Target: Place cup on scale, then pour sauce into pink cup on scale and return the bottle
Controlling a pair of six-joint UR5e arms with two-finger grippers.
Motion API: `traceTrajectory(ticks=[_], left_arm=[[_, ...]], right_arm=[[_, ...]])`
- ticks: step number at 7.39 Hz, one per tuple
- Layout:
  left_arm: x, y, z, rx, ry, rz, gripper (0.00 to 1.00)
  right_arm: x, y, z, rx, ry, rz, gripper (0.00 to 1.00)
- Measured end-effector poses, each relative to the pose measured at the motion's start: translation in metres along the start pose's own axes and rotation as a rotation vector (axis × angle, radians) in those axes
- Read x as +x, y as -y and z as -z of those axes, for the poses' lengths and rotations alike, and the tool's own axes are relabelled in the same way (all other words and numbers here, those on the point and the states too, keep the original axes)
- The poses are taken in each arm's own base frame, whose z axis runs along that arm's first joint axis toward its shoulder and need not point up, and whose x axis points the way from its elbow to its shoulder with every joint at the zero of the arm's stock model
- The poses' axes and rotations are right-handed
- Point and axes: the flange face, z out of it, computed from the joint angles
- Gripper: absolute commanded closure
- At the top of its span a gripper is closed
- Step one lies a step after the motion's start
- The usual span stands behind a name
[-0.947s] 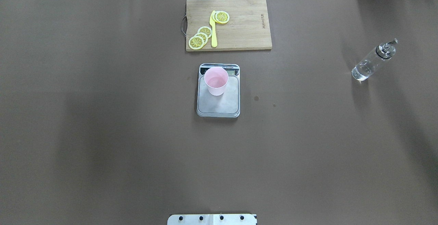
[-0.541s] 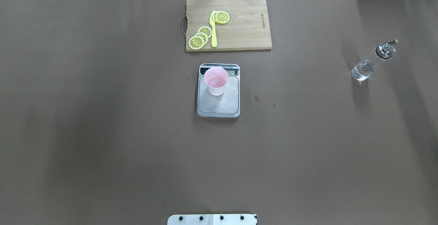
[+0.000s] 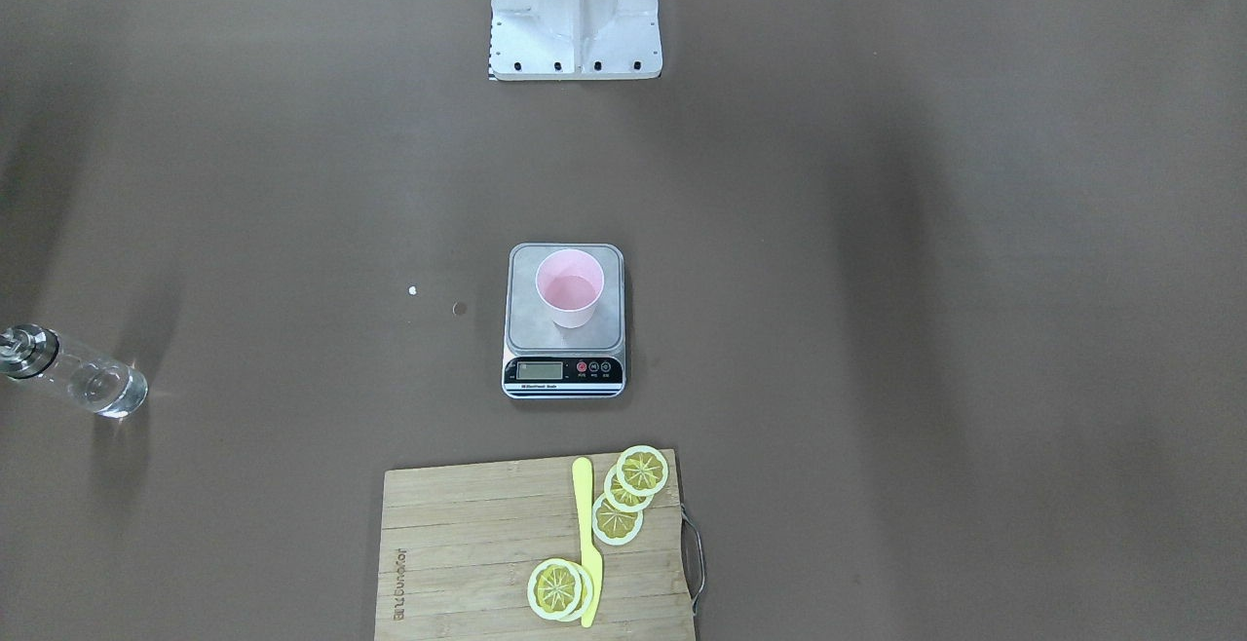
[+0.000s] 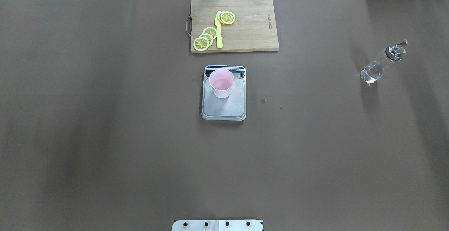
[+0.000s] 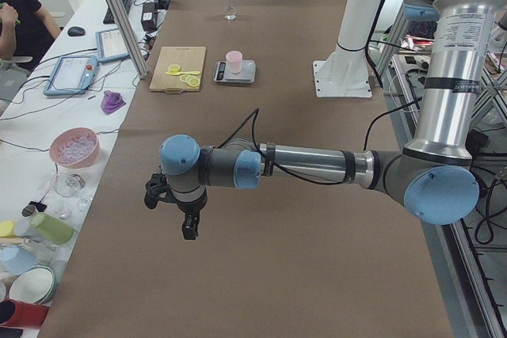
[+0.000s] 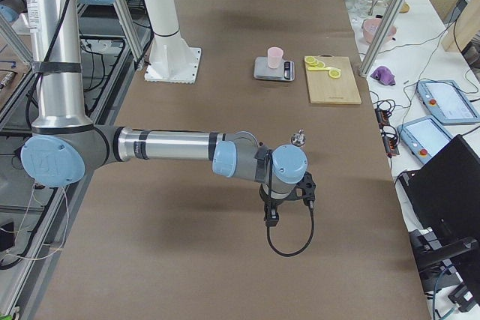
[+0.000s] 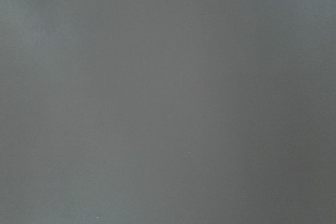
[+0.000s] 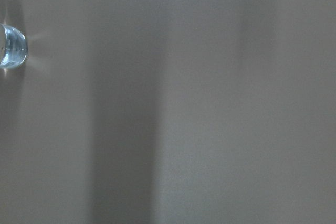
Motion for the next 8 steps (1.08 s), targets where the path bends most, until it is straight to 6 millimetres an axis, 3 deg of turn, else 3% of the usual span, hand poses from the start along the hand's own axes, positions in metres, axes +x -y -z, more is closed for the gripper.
traceTrajectory(ticks=[2,8], left_arm=[[-0.017,-0.025,-0.018,0.001,0.001,0.008,0.01],[-0.024,-0.027,-0.026,0.015,0.005,0.013,0.01]], right_arm=[[-0.003,0.003,0.003,0.007,-0.003,-0.002,0.0],[-0.013,0.013,0.016,0.028,-0.041,-0.032,0.0]])
